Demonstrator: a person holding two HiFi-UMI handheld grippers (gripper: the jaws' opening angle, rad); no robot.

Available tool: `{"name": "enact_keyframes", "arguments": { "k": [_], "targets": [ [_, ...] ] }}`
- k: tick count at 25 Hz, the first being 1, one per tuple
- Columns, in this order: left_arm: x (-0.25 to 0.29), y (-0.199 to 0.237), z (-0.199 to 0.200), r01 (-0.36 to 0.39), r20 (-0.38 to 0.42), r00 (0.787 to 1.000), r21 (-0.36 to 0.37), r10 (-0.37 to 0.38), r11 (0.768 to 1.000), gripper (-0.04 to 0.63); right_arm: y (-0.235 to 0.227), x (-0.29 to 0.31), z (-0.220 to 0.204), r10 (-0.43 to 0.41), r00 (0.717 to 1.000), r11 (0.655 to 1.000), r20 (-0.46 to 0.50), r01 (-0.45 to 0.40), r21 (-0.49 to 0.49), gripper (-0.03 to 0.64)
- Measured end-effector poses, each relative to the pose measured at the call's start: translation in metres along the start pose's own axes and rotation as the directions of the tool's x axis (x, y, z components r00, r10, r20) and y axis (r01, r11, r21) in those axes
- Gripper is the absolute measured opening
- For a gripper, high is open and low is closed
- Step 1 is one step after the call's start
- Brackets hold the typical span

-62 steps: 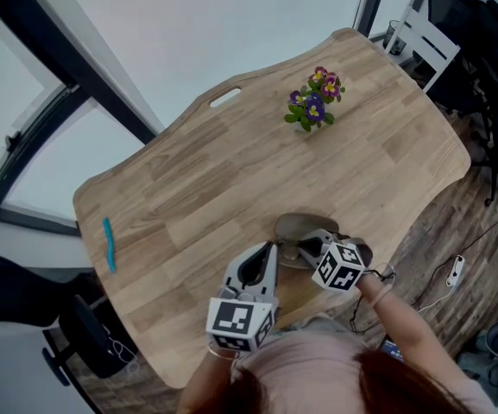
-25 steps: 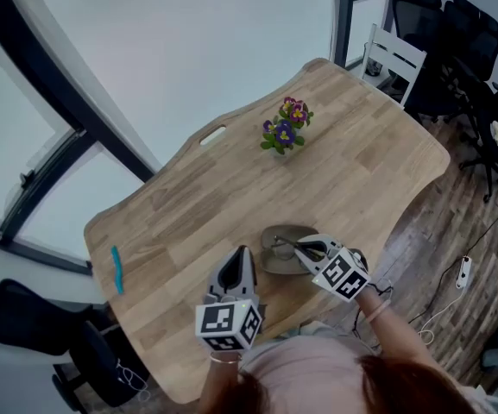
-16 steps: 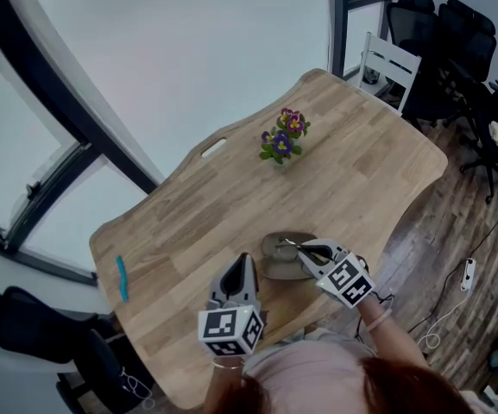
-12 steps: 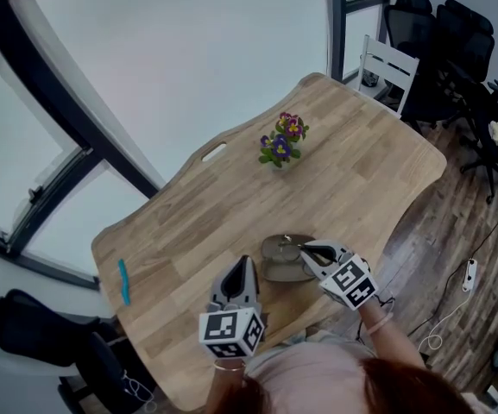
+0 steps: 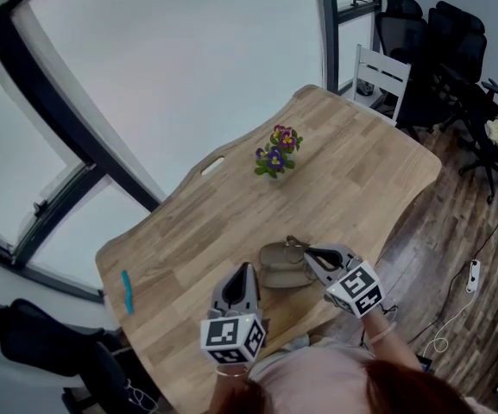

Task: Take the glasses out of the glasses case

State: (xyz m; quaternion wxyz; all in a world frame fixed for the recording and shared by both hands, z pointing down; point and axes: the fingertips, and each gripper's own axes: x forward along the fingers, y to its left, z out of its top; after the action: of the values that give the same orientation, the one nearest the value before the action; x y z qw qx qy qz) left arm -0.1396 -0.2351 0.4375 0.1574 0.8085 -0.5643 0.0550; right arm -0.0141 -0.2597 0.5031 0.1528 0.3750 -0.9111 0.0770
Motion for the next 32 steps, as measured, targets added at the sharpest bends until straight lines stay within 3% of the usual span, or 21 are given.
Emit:
{"name": "enact_keyframes", "arguments": {
  "k": [12, 32],
  "targets": [
    [-0.011, -0.024, 0.008, 0.003, 0.025, 1.000, 0.041, -0.004, 0.999, 0.000, -0.006, -0.041, 0.033, -0.030, 0.989, 0.998, 0.144, 0.022, 0.061, 0.012],
    [-0.029, -0.059, 0.015, -0.002, 0.072, 0.997, 0.055, -0.002, 0.998, 0.001, -0.004, -0.099, 0.054, -0.046, 0.968, 0.995, 0.245, 0.023, 0.095, 0.012]
  ]
}}
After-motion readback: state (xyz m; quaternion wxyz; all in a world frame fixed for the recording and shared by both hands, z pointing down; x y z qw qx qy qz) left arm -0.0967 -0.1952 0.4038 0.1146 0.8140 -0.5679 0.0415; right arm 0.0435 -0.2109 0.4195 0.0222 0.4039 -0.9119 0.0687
